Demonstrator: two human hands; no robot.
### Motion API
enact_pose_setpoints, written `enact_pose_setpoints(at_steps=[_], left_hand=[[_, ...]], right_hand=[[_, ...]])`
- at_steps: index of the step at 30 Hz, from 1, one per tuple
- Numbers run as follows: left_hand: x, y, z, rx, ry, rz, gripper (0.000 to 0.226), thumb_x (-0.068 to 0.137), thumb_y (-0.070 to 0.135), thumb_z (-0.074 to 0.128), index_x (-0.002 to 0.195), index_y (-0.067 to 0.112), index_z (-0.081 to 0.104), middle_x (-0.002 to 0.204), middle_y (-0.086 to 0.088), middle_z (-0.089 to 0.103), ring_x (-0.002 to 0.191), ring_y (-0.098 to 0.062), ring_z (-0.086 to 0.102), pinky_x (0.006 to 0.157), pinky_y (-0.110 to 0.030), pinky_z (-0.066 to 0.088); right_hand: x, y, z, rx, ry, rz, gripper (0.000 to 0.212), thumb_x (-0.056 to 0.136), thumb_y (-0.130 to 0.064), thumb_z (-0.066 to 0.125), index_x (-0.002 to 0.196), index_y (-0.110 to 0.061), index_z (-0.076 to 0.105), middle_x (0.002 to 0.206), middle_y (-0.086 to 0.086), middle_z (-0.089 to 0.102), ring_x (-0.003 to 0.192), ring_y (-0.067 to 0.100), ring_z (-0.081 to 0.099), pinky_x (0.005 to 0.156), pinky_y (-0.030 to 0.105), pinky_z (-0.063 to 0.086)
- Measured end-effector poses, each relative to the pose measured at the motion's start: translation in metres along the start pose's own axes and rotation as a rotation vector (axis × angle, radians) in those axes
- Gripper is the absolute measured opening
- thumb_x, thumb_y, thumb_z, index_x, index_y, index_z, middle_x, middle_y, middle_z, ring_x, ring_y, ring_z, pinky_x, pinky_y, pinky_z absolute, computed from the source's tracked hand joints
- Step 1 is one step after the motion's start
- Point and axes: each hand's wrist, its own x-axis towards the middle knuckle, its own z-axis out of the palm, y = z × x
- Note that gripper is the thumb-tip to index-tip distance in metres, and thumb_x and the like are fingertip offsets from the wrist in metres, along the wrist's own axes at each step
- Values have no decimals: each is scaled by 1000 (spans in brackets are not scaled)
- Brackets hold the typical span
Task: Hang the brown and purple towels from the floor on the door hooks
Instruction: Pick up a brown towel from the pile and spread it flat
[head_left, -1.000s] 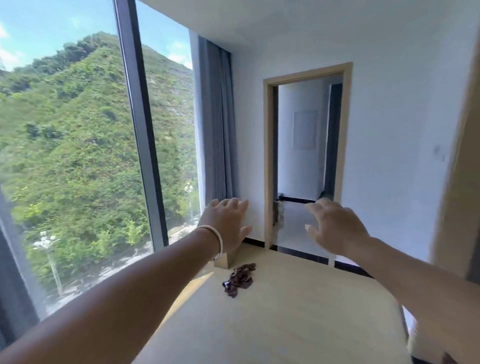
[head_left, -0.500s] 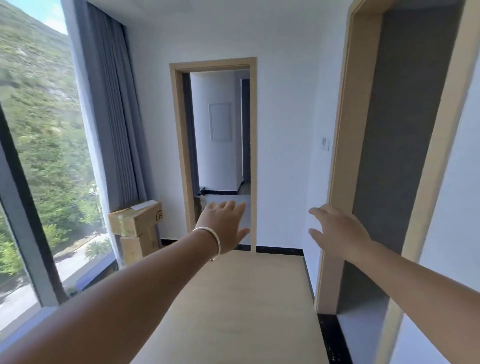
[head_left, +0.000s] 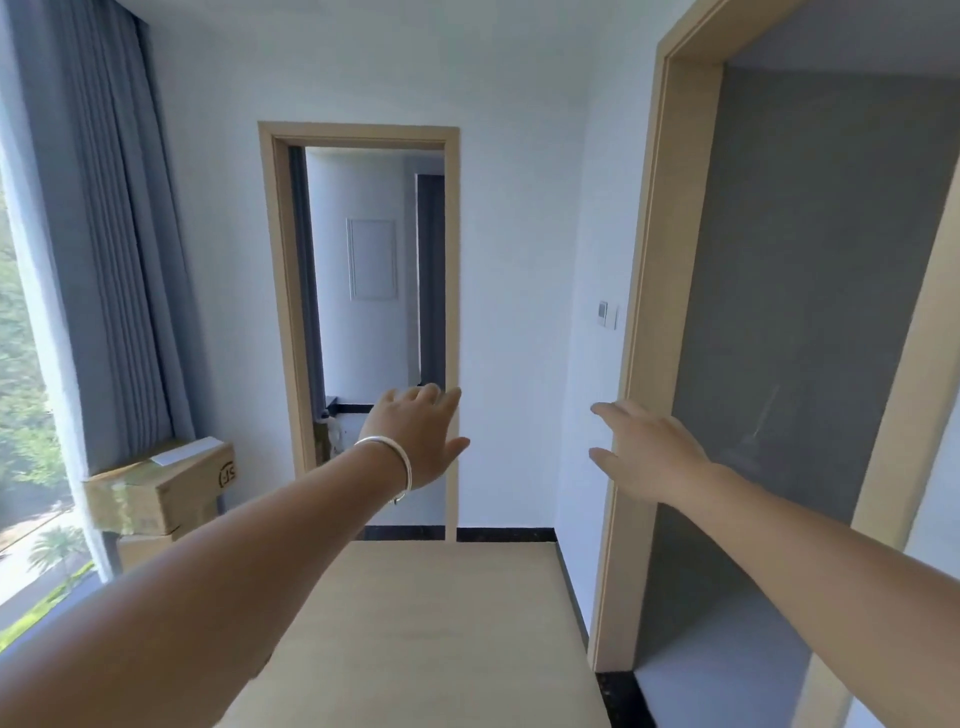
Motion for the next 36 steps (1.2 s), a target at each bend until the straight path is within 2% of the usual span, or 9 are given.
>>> enact_pose_setpoints(at_steps=[8, 17, 26, 36], left_hand=[[39, -27, 60, 0, -26, -22, 66, 94, 59, 35, 147, 21, 25, 151, -5, 28, 136, -25, 33, 109, -43, 32], [121, -44, 123, 41, -72, -60, 65, 94, 61, 33, 147, 24, 24, 154, -6, 27, 139, -27, 32, 112, -47, 29], [250, -39, 177, 66, -79, -102, 66, 95, 58, 34, 149, 22, 21, 152, -5, 29, 138, -25, 32, 113, -45, 26], [359, -25, 242, 67, -117, -105, 62, 96, 56, 34, 146, 22, 25, 148, -4, 32, 135, -22, 34, 110, -42, 27]], right_hand=[[63, -7, 41, -50, -41, -7, 60, 96, -45, 43, 149, -26, 25, 151, -3, 32, 136, 20, 33, 104, 35, 33], [171, 16, 87, -38, -25, -47, 60, 95, -46, 44, 149, -25, 27, 151, -1, 32, 137, 21, 32, 108, 36, 28], [306, 82, 119, 10, -3, -76, 60, 96, -46, 44, 149, -24, 26, 151, 0, 31, 138, 21, 31, 112, 36, 26], [412, 141, 162, 10, -30, -88, 62, 96, -47, 44, 149, -23, 25, 152, 0, 29, 139, 20, 28, 112, 37, 26]])
